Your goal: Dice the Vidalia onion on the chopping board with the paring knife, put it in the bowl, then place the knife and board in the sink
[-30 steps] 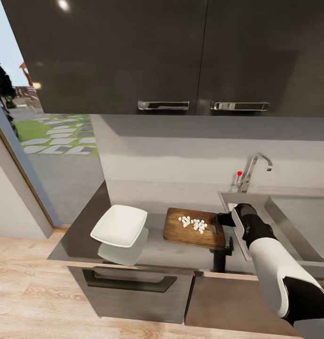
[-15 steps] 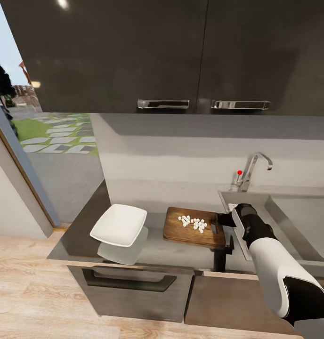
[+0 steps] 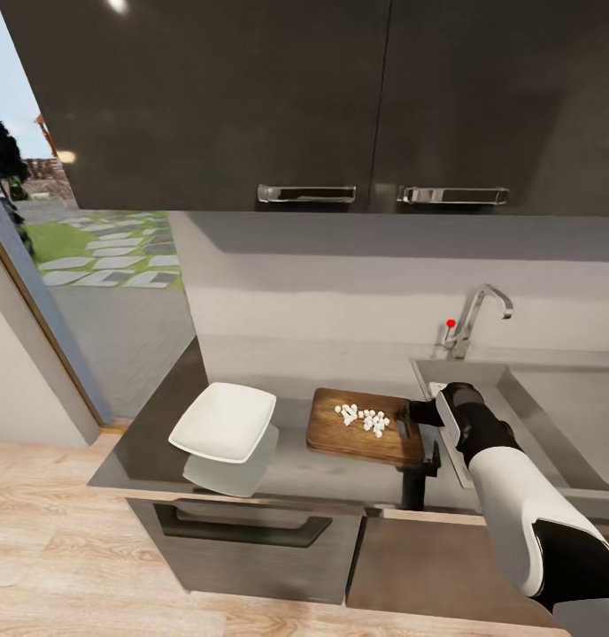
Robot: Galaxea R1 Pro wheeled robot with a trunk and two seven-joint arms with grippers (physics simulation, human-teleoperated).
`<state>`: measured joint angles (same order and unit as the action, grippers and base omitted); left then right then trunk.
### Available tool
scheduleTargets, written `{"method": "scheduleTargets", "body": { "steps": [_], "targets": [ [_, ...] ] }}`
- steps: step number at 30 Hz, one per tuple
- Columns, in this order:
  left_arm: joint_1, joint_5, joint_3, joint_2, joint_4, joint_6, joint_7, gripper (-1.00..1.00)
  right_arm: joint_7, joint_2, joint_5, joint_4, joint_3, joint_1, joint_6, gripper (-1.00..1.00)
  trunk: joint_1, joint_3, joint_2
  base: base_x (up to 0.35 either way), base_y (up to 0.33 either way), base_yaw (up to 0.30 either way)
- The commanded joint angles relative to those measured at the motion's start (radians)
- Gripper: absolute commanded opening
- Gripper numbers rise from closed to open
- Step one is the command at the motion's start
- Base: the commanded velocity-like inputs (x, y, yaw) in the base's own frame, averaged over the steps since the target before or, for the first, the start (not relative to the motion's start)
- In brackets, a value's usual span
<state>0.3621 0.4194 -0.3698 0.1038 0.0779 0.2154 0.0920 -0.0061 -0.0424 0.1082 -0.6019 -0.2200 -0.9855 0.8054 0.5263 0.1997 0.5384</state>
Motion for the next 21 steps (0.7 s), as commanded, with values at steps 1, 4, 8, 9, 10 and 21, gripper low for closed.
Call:
{"method": "scheduleTargets", "body": {
  "steps": [1, 4, 8, 9, 10, 21],
  "targets": [
    [0.001, 0.007, -0.008, -0.001, 0.003, 0.005, 0.0, 1.0, 0.005, 0.0, 0.01, -0.001, -0.004, -0.001, 0.005, 1.0, 0.0, 0.002, 0.002, 0.0, 0.0, 0.0],
    [0.001, 0.007, -0.009, -0.001, 0.003, 0.005, 0.0, 1.0, 0.005, 0.0, 0.01, -0.001, -0.004, -0.001, 0.005, 1.0, 0.0, 0.003, 0.002, 0.0, 0.0, 0.0],
    [0.001, 0.007, -0.009, -0.001, 0.003, 0.005, 0.001, 1.0, 0.005, -0.002, 0.01, -0.001, -0.004, -0.001, 0.005, 1.0, 0.0, 0.006, 0.002, 0.0, -0.04, 0.0],
    [0.001, 0.007, -0.008, -0.001, 0.003, 0.005, 0.001, 1.0, 0.005, -0.002, 0.01, -0.001, -0.004, -0.001, 0.005, 1.0, 0.0, 0.006, 0.002, 0.0, -0.039, 0.0],
    [0.001, 0.007, -0.008, -0.001, 0.003, 0.005, 0.001, 1.0, 0.005, -0.002, 0.01, -0.001, -0.004, -0.001, 0.005, 1.0, 0.0, 0.007, 0.002, 0.0, -0.025, 0.0],
    [0.001, 0.007, -0.008, -0.001, 0.003, 0.005, 0.0, 1.0, 0.005, 0.001, 0.01, -0.001, -0.002, -0.001, 0.005, 1.0, 0.0, 0.01, 0.002, 0.0, -0.003, 0.0]
  ]
}}
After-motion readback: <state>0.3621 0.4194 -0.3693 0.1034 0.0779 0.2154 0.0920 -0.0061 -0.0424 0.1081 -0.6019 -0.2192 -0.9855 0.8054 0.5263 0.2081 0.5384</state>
